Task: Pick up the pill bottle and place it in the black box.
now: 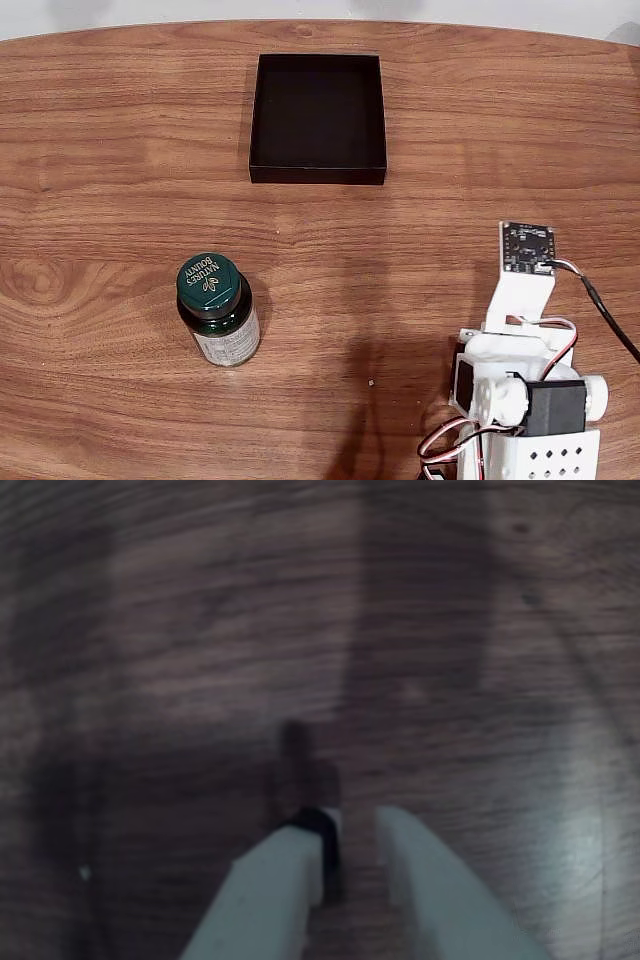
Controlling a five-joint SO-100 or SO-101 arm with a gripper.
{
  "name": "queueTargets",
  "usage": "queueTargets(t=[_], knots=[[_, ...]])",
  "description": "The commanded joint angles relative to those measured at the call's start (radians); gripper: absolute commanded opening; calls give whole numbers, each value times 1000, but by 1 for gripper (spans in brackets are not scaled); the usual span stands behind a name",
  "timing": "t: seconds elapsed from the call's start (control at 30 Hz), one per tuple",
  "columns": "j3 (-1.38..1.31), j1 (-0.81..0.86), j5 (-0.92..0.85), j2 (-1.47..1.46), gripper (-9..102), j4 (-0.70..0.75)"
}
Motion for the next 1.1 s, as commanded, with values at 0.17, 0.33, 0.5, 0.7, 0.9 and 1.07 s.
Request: queueTargets(t=[0.17, 0.33, 0.5, 0.7, 0.9, 1.07], knots=[[-11, 23, 144, -80, 0, -356], [-11, 18, 72, -120, 0, -558], [-11, 15, 143, -156, 1, -627], [-11, -28, 166, -249, 0, -736], [-11, -103, 69, -403, 11, -1115], [-25, -143, 184, -584, 29, -1351]])
